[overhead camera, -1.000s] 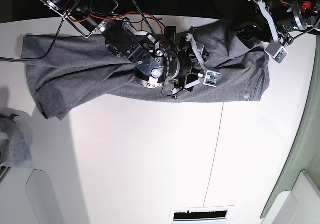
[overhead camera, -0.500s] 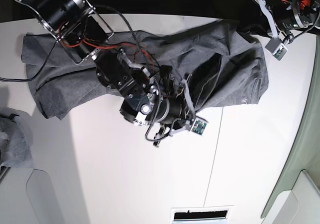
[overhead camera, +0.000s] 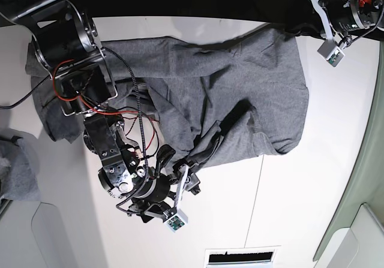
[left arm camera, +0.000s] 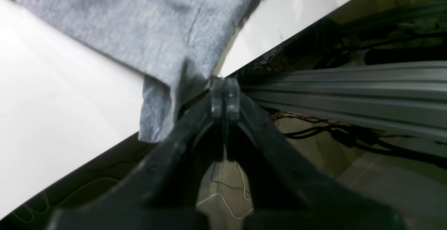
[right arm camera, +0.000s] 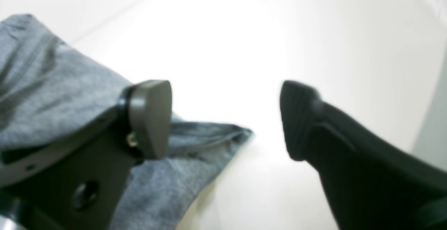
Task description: Layout the t-shirt on the table in an organized manner, then fold the t-shirt properly
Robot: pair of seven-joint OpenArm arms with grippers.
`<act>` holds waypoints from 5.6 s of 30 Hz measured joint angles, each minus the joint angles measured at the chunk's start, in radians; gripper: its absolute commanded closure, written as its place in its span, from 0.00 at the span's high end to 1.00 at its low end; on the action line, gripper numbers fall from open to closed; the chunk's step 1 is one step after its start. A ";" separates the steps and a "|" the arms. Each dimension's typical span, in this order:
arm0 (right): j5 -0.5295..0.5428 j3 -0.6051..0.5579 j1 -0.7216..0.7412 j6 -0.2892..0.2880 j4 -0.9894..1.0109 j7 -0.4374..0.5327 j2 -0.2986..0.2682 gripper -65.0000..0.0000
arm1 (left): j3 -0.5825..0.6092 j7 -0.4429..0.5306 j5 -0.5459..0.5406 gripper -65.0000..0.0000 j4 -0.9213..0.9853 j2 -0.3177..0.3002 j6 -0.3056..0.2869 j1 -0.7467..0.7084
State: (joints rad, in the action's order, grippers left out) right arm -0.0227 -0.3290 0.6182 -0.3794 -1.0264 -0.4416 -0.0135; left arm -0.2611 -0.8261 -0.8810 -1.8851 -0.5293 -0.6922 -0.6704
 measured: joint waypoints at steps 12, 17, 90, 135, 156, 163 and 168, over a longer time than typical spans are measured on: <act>0.192 0.050 -0.168 -0.017 -0.165 -0.270 0.000 0.69 | -0.105 0.001 0.030 0.26 0.000 -0.013 0.000 0.008; 0.218 0.048 -0.250 -0.016 -0.274 -0.270 -0.043 0.69 | -0.262 -0.013 -0.195 0.45 -0.001 -0.048 0.003 0.011; 0.263 0.114 -0.318 0.087 -0.309 -0.354 -0.340 0.67 | 0.734 0.135 0.258 0.45 0.288 0.321 0.004 0.521; 0.239 0.111 -0.255 0.047 -0.145 -0.189 -0.305 0.61 | 0.678 0.258 0.420 0.35 0.395 0.484 0.086 0.655; 0.145 0.136 -0.255 0.114 -0.099 -0.129 -0.335 0.48 | 0.679 0.352 0.455 0.35 0.836 0.606 0.114 0.731; 0.141 0.136 -0.255 0.117 -0.099 -0.119 -0.423 0.48 | 0.672 0.369 0.381 0.35 0.822 0.498 0.141 0.740; 0.142 0.136 -0.255 0.131 -0.099 -0.120 -0.462 0.48 | 0.612 0.343 0.349 0.35 0.816 0.433 0.120 0.749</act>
State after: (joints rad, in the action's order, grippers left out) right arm 0.1188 -0.1932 0.3630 -0.2485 -1.1255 -0.5613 -0.4759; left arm 0.3508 -0.4835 -0.5320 -1.0691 -0.0967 -0.5724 0.0784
